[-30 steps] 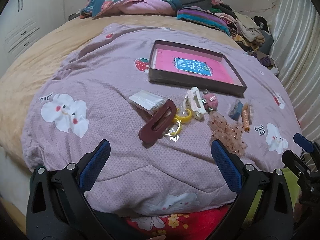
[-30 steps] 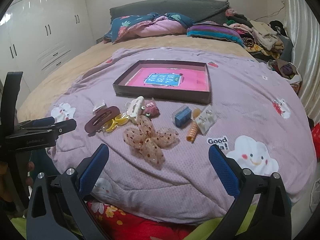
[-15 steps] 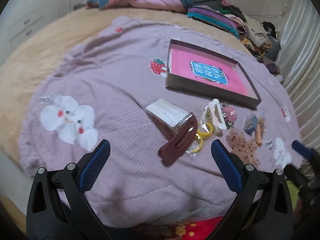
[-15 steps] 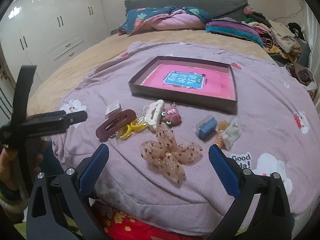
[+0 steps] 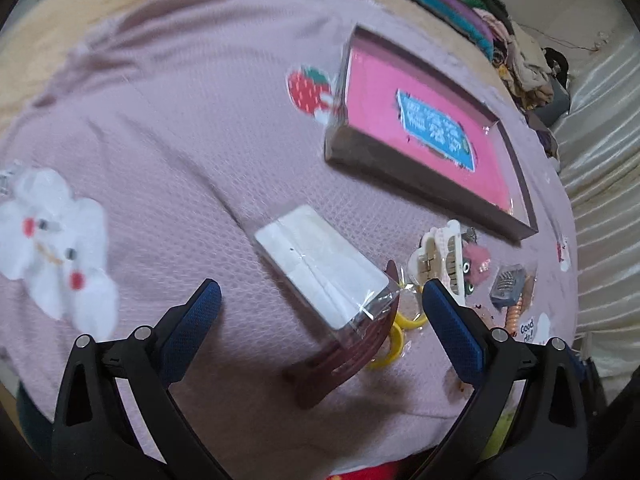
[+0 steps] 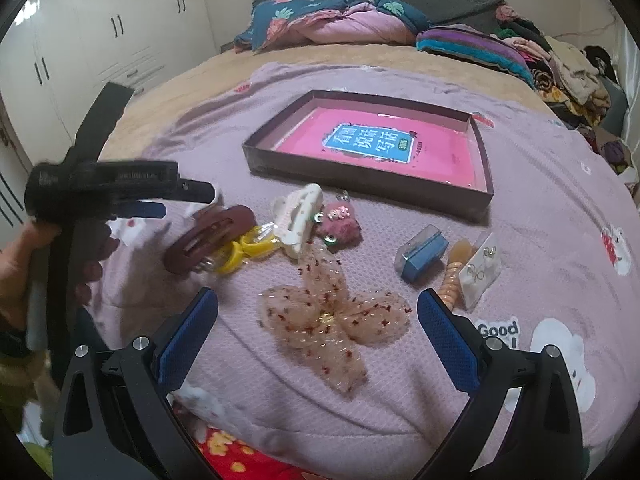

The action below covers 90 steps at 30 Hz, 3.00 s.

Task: Organize jewelry
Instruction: 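Grasp the clear plastic bag with the left tool while the right tool grasps the pink mesh bow, then carry the bag and bow into the tray and release both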

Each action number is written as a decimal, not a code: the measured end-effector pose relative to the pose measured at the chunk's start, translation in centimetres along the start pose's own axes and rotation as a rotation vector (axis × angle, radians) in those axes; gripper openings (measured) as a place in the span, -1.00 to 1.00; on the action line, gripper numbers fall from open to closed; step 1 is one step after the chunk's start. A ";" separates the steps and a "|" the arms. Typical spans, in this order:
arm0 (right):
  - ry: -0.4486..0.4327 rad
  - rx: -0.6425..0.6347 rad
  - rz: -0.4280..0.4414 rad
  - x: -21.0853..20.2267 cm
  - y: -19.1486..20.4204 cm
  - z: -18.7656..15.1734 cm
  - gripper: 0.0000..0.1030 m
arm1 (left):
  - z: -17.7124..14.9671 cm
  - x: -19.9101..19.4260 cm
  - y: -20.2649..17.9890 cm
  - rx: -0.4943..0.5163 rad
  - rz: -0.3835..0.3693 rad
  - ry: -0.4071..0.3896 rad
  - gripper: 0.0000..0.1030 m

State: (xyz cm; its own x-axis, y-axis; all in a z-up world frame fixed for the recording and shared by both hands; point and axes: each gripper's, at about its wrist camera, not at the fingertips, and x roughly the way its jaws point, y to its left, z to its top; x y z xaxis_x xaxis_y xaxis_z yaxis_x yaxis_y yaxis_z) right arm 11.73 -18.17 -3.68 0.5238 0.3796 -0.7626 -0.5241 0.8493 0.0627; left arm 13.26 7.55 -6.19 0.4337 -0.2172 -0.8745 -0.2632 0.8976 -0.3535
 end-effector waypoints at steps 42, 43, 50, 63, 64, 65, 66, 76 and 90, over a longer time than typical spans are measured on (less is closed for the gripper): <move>0.012 0.010 0.173 2.1 -3.3 2.3 -0.80 | 5.0 -4.5 -0.9 0.116 -0.016 -0.145 -0.20; -0.005 0.019 0.168 1.5 -3.7 2.6 -0.80 | 5.2 -4.5 -1.4 0.123 -0.022 -0.146 -0.20; -0.109 0.089 0.118 -1.6 -7.2 5.2 -0.81 | 6.7 -4.1 -4.5 0.179 -0.048 -0.160 -0.21; -0.236 0.169 0.020 -3.8 -12.4 9.2 -0.81 | 10.0 -1.9 -10.1 0.264 -0.061 -0.179 -0.21; -0.238 0.176 0.014 -3.7 -12.8 9.5 -0.81 | 10.3 -1.6 -10.4 0.266 -0.058 -0.177 -0.21; -0.240 0.183 0.014 -3.6 -13.1 9.8 -0.81 | 10.6 -1.1 -10.7 0.265 -0.056 -0.174 -0.21; -0.240 0.190 0.012 -3.4 -13.5 10.0 -0.81 | 10.8 -0.9 -10.8 0.265 -0.057 -0.173 -0.21; -0.217 0.215 -0.020 -0.4 -15.2 12.7 -0.81 | 12.9 3.2 -11.7 0.276 -0.012 -0.141 -0.21; -0.086 0.205 -0.068 7.1 -15.6 13.8 -0.81 | 12.8 7.1 -11.1 0.305 0.052 -0.092 -0.20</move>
State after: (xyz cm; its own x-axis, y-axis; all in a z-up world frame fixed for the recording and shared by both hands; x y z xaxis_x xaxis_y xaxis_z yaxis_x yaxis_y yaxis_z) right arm 32.94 -23.65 -1.17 0.6133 0.3415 -0.7122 -0.3429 0.9274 0.1494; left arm 30.33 0.97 -4.27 0.5066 -0.1447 -0.8500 -0.0228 0.9832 -0.1810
